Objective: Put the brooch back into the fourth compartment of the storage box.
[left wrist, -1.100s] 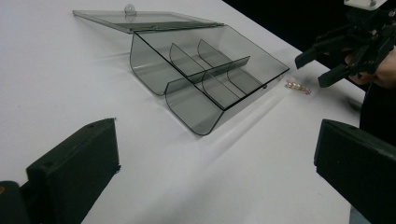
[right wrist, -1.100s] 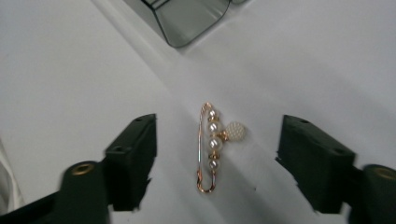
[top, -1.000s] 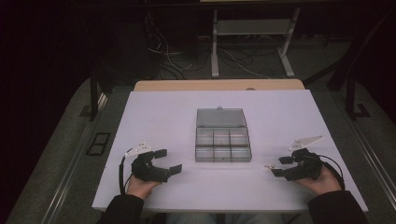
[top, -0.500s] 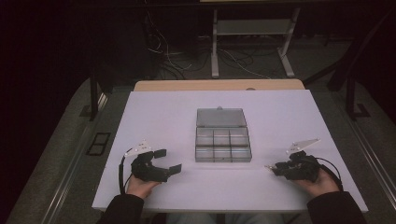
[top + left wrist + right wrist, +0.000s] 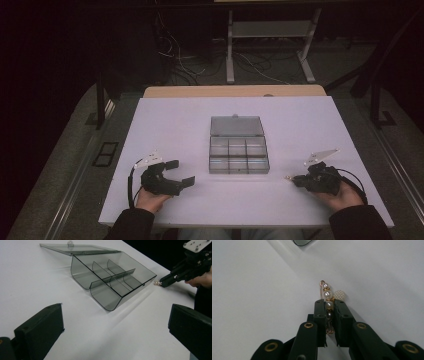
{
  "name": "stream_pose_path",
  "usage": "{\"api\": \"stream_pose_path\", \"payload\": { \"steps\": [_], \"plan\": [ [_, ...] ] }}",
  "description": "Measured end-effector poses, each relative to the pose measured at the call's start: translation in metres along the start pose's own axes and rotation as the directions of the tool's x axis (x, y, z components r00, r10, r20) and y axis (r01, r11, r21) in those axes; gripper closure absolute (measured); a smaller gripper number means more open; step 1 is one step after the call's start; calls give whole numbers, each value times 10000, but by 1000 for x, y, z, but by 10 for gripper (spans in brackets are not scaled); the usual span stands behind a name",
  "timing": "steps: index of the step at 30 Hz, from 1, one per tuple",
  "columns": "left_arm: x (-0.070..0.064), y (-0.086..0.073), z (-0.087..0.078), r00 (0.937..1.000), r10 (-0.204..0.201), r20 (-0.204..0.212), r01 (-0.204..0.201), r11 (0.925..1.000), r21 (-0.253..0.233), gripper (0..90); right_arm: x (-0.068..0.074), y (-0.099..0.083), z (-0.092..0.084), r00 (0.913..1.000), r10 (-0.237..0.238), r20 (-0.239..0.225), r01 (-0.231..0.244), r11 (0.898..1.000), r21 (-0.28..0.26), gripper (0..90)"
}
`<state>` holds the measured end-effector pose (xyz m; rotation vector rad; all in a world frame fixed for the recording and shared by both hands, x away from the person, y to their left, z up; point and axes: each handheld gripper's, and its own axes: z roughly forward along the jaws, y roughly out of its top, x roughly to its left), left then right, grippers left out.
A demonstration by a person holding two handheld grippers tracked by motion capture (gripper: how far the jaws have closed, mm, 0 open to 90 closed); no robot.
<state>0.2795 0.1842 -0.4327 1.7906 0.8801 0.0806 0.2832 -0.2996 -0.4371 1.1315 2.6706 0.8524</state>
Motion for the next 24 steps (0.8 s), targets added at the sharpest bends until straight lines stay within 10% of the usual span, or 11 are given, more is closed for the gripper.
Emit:
{"api": "stream_pose_path", "payload": {
  "steps": [24],
  "plan": [
    [-1, -1, 2, 10000, 30, 69, -30, 10000, 45, 0, -7, -1, -7, 9926, 541, -1084, -575, 9979, -288, 808]
  ]
}}
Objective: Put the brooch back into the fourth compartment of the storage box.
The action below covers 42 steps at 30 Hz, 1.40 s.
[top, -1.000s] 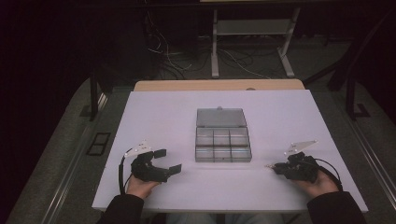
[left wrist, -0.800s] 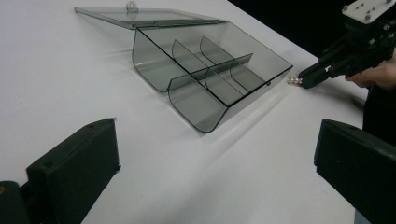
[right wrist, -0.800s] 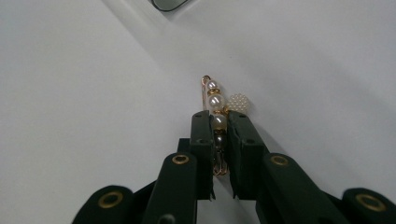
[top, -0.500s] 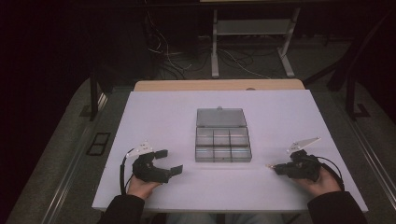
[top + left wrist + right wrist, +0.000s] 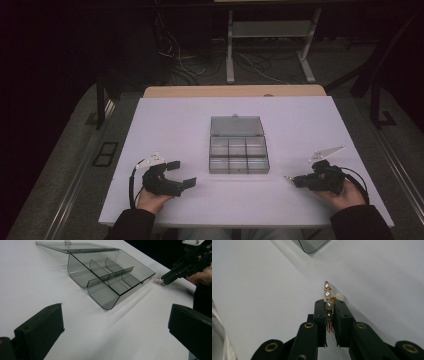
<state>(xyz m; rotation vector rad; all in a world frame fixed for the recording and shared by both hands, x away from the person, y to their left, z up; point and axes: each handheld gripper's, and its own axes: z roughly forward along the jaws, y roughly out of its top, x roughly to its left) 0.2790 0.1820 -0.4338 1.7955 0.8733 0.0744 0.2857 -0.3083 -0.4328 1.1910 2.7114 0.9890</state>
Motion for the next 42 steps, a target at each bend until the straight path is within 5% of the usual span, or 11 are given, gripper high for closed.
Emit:
{"api": "stream_pose_path", "payload": {
  "steps": [20, 42],
  "plan": [
    [0, 0, -1, 10000, -7, -4, 7, 10000, -41, 0, 10, 41, -38, 9980, -551, -309, 506, 9900, -1320, 807],
    [0, 0, 0, 10000, 26, 32, -26, 10000, -32, 0, 17, 85, -41, 9931, -1110, -374, 1048, 9846, -1401, 807]
  ]
}}
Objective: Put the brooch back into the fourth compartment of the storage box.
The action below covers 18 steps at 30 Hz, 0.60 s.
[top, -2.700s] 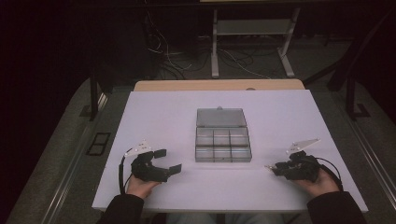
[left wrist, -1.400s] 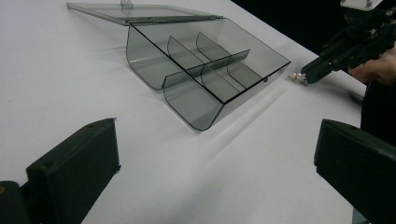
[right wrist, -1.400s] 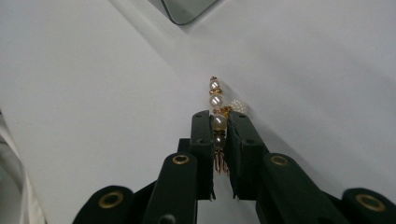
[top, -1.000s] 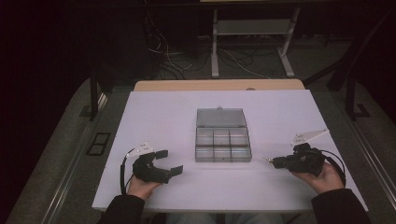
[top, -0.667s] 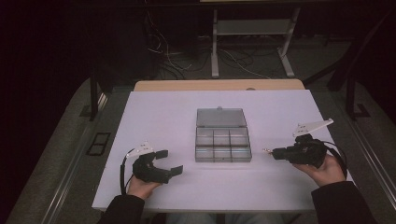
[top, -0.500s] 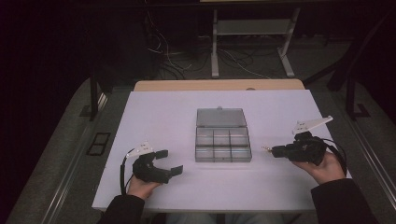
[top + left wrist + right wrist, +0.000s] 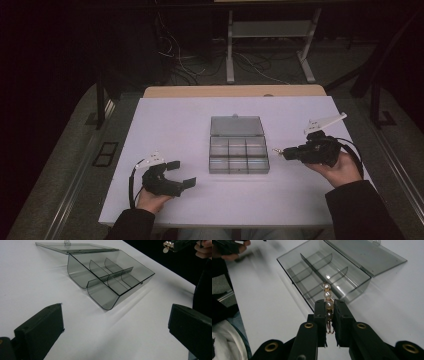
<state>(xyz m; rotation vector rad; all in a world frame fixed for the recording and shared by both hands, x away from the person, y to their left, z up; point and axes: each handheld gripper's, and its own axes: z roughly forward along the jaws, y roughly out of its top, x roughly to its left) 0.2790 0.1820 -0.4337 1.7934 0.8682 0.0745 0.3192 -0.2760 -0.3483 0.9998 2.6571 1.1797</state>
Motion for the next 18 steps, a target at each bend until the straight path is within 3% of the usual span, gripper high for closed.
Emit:
{"api": "stream_pose_path", "payload": {
  "steps": [18],
  "plan": [
    [0, 0, 1, 10000, 58, 22, -58, 10000, 70, 0, 10, 43, 29, 9973, -558, -485, 550, 9983, -178, 807]
  ]
}}
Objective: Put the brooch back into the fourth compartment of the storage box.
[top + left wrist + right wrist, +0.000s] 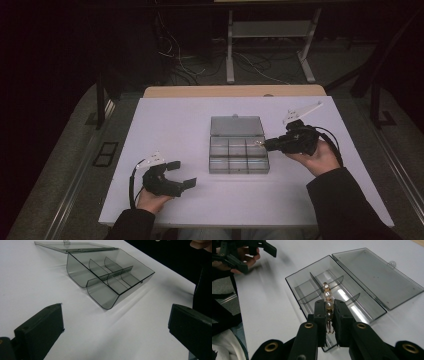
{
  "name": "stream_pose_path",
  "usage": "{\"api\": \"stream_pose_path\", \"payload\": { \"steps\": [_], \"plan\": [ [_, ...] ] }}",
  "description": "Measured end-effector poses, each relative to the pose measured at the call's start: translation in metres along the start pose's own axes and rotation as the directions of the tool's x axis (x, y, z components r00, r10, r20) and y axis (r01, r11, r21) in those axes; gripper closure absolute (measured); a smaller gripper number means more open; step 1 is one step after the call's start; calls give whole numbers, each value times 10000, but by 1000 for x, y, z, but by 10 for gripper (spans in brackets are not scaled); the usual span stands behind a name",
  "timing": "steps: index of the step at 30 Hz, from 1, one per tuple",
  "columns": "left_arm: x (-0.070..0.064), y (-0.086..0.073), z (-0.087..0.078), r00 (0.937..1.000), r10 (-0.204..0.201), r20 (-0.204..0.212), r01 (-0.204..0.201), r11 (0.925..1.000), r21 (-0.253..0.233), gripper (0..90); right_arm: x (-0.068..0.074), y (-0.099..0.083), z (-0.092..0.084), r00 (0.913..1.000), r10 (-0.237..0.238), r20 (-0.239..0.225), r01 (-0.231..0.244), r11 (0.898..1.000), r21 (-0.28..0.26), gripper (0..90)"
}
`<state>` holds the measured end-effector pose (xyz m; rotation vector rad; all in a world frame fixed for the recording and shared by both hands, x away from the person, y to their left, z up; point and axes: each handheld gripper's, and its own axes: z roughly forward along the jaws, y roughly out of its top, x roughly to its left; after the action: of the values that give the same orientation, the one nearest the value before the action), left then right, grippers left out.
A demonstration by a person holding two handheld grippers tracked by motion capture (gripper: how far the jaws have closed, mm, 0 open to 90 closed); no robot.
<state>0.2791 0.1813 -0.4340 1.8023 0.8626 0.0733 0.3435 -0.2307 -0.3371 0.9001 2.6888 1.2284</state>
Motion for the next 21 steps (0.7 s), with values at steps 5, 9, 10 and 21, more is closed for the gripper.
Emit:
{"api": "stream_pose_path", "payload": {
  "steps": [5, 9, 10, 21],
  "plan": [
    [0, 0, 0, 10000, -3, 3, 3, 10000, -25, 0, 3, 10, 10, 9998, -132, -115, 132, 9999, 74, 807],
    [0, 0, 0, 10000, 6, 7, -6, 10000, -20, 0, 4, 17, 19, 9996, -221, -186, 224, 9996, 163, 807],
    [0, 0, 0, 10000, 5, 11, -5, 10000, -16, 0, 4, 18, 22, 9996, -197, -183, 200, 9996, 196, 807],
    [0, 0, 0, 10000, 28, 36, -28, 10000, 0, 0, 8, 31, 55, 9989, -250, -387, 275, 9975, 651, 807]
  ]
}}
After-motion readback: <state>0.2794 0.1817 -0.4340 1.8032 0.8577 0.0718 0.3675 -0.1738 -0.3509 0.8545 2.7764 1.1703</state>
